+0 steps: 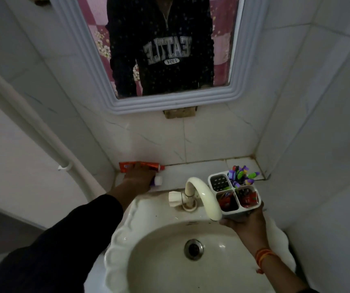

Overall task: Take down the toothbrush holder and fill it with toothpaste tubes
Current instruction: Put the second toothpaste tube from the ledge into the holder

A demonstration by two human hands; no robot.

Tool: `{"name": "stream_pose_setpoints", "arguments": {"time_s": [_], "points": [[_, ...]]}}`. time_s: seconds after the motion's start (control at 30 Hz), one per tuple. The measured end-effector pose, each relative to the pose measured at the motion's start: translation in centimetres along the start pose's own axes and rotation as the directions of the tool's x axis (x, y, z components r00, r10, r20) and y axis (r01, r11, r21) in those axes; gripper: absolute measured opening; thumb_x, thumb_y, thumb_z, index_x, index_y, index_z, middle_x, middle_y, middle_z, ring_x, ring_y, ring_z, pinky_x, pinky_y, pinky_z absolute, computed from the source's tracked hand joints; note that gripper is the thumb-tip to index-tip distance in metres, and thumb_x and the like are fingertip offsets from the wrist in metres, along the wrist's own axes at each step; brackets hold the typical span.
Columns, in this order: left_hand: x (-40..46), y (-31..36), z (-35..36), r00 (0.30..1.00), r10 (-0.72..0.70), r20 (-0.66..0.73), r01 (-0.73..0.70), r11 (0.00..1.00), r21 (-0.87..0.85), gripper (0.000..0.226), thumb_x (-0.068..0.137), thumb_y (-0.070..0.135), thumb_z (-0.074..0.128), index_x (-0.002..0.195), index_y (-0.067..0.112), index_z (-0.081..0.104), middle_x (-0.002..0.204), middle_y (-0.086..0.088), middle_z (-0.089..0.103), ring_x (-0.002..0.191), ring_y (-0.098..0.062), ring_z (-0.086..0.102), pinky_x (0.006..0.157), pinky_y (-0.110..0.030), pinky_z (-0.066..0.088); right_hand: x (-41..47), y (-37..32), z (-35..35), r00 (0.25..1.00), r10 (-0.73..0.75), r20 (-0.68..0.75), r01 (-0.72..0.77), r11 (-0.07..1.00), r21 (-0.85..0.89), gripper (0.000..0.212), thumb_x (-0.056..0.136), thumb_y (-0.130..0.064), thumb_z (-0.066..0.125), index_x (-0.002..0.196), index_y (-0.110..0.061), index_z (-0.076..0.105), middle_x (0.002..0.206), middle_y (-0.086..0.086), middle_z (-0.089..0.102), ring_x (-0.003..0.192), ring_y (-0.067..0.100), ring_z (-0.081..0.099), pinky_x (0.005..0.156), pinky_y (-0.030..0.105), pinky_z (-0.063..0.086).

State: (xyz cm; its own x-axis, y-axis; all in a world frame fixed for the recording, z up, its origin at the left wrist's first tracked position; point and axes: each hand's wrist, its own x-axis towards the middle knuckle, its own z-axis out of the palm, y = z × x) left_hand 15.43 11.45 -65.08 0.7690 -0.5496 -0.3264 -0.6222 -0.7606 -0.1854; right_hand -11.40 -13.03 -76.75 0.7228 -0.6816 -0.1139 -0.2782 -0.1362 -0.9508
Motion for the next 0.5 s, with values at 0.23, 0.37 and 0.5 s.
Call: {"name": "stream_pose_setpoints", "arguments": {"time_s": [0.23,0.37,0.5], "points": [[-2.1,3.8,-9.6,0.981,0.185,-0.061,-0.191,0.976,-0.104,0.063,0.064,0.051,0.085,0.121,0.031,0.064,0.107,0.003,0.065,0.095,-0.020,0.062,0.072,-0.032,0.048,-0.5,-1.0,0.1,0.999,0.047,-0.010,-0.047,0.999,-0.019,0.094,0.058,-0.013,0.103,0.137,-0.005,0.052,0.110,0.003,0.068,0.096,0.020,0.068,0.076,-0.002,0.048],[-3.7,7.9,-15.2,0.948,0.274,-0.161,-0.295,0.948,-0.118,0.048,0.067,0.031,0.089,0.111,0.031,0.071,0.101,0.005,0.066,0.090,-0.017,0.065,0.077,-0.034,0.058,-0.7,-1.9,-0.2,0.999,0.040,-0.002,-0.040,0.999,-0.004,0.096,0.059,-0.013,0.103,0.140,-0.005,0.051,0.112,0.002,0.068,0.097,0.016,0.068,0.075,-0.001,0.049],[-4.9,12.2,-18.6,0.918,0.364,-0.158,-0.379,0.922,-0.081,0.040,0.065,0.026,0.090,0.103,0.031,0.076,0.084,0.012,0.056,0.080,-0.013,0.063,0.063,-0.027,0.055,-0.6,-2.0,-0.2,0.999,0.037,0.032,-0.038,0.998,0.045,0.096,0.060,-0.014,0.102,0.140,-0.009,0.051,0.115,0.000,0.069,0.100,0.015,0.069,0.077,0.001,0.051]]}}
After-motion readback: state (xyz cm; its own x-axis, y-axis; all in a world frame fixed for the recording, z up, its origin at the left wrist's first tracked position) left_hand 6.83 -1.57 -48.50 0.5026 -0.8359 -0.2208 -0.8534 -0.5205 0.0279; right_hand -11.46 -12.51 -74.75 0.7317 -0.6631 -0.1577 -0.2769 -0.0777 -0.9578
